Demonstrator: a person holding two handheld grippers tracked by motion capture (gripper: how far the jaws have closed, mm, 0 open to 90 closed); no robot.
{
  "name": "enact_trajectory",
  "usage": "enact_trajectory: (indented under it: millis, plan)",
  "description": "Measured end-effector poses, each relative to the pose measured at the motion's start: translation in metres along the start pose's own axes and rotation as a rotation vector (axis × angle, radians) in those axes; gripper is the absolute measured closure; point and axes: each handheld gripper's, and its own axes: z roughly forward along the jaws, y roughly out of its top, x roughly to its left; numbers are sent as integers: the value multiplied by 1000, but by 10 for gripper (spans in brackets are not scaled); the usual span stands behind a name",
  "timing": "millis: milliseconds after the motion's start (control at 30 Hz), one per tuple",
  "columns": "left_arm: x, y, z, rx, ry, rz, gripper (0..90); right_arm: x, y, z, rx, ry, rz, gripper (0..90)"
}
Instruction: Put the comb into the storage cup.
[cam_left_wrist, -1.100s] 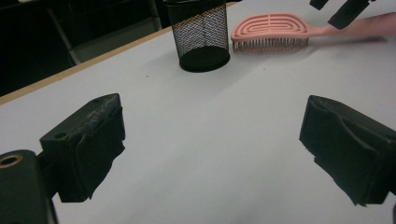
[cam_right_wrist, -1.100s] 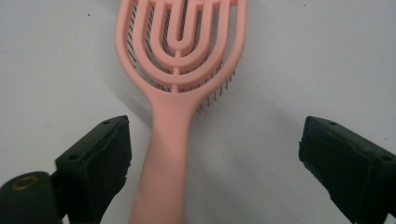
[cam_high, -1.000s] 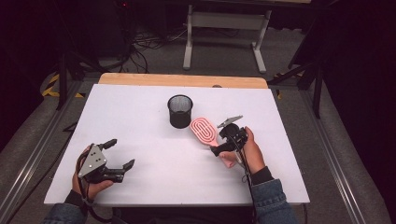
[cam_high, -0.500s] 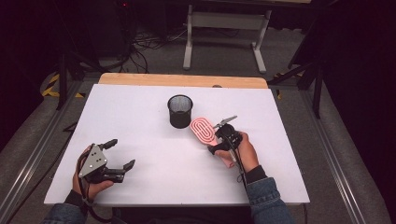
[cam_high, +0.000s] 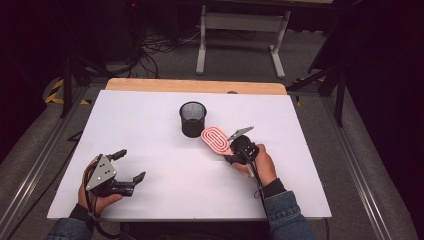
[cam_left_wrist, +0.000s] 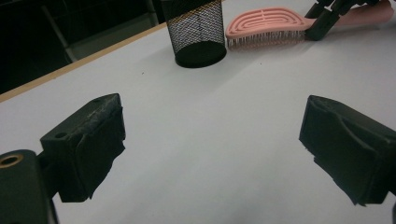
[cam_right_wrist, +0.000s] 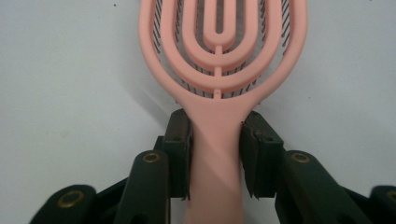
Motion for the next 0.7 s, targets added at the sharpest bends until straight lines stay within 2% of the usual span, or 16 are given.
enact_trajectory:
  millis: [133, 267, 600, 700]
  plan:
    - [1, 0, 0, 2, -1, -1, 80, 0, -2, -1, -13, -5, -18, 691]
    - [1, 0, 1, 3, -4, -2, 80, -2, -4, -5, -41, -12, -9, 693]
    - [1, 0, 1, 5, -3, -5, 81, 1, -8, -21, -142, -26, -3, 695]
    - [1, 0, 1, 14, -4, -3, 83, 0, -12, -29, -187, -41, 0, 695]
